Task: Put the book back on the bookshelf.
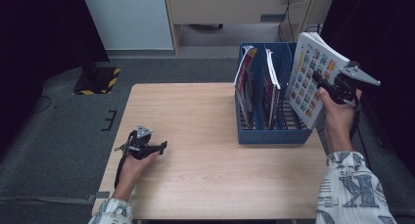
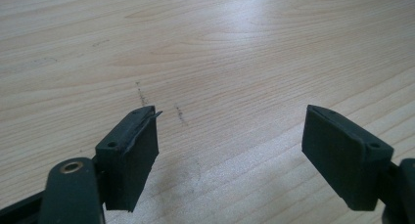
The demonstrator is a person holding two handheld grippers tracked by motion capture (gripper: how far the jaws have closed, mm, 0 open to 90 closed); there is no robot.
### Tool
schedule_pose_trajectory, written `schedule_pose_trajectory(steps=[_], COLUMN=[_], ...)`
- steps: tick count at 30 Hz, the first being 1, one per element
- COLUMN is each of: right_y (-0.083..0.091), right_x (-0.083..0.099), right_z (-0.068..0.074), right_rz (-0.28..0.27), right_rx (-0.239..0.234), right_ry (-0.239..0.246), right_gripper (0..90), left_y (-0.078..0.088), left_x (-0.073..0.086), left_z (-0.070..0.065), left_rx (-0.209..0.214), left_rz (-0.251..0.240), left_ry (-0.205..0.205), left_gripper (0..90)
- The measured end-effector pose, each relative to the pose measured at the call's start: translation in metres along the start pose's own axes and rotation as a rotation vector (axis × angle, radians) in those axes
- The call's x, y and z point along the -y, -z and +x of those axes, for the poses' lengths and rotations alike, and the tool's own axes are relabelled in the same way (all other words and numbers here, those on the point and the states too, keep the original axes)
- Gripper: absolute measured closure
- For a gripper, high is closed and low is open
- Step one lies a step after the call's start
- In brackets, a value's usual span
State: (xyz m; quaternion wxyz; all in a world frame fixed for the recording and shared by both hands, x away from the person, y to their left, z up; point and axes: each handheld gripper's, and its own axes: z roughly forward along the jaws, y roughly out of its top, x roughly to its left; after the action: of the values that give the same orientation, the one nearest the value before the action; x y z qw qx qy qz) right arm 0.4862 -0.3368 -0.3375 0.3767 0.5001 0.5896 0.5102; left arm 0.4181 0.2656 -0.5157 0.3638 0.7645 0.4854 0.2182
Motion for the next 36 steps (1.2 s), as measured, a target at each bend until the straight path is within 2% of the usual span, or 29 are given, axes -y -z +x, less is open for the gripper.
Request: schedule_pose_trajectory(steps=[9,16,22,36], right_y=[-0.013,-0.019,-0.023,-0.031], right_x=[0.006,0.009,0.013,0.03], right_z=[0.003,0.003,0.005,0.004], right_rz=[0.016,0.0,-0.001,-0.006], right_rx=[0.001,0.004,0.012,0.01], right_ry=[0.015,-0.003,0.007,-0.029], right_gripper=[74.1,74.1,74.1,74.1], left_y=[-0.002,-0.003,-0.002,-0.001], left_x=[0.0,0.0,0.0,0.0], left_z=[-0.002,-0.003,-0.003,-0.004], left_rx=[0.002,0.004,0.005,0.006], left_rz=[0.006,0.007,0.004,0.002], left_ry=[-0.009,-0.012,-0.006,-0.008], left_gripper=[21.0,21.0,21.0,21.1])
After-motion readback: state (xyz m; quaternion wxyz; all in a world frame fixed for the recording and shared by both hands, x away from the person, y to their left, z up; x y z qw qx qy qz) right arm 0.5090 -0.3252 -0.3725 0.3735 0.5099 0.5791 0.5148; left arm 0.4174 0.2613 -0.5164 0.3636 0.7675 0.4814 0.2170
